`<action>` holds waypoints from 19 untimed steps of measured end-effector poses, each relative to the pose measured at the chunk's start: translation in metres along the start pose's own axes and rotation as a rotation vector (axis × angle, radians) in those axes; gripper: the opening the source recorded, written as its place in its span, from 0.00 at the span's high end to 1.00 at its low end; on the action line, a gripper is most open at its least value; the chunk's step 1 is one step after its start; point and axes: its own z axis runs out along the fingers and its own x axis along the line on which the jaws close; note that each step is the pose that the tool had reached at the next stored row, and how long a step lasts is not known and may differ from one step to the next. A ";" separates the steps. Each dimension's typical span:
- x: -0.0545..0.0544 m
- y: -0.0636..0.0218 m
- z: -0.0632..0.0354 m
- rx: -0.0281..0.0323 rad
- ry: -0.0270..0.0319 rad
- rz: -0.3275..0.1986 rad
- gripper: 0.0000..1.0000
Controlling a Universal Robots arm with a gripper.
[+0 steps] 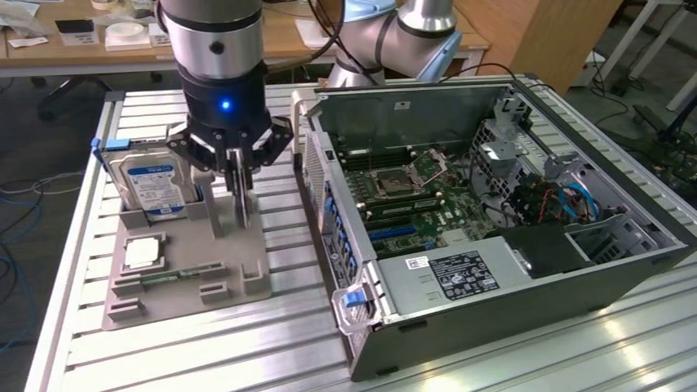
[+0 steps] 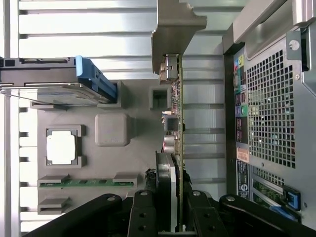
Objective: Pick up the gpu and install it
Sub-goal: 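Pick up the gpu and move the gpu toward the slot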
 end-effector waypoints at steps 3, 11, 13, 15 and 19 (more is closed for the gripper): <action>0.000 0.0006 -0.0061 -0.0009 0.0004 0.000 0.72; 0.000 0.0021 -0.0207 -0.0023 0.0013 0.000 0.72; 0.000 0.0024 -0.0237 -0.0027 0.0014 0.000 0.72; 0.000 0.0027 -0.0267 -0.0029 0.0016 0.000 0.72; 0.000 0.0052 -0.0512 -0.0228 0.0043 0.000 0.72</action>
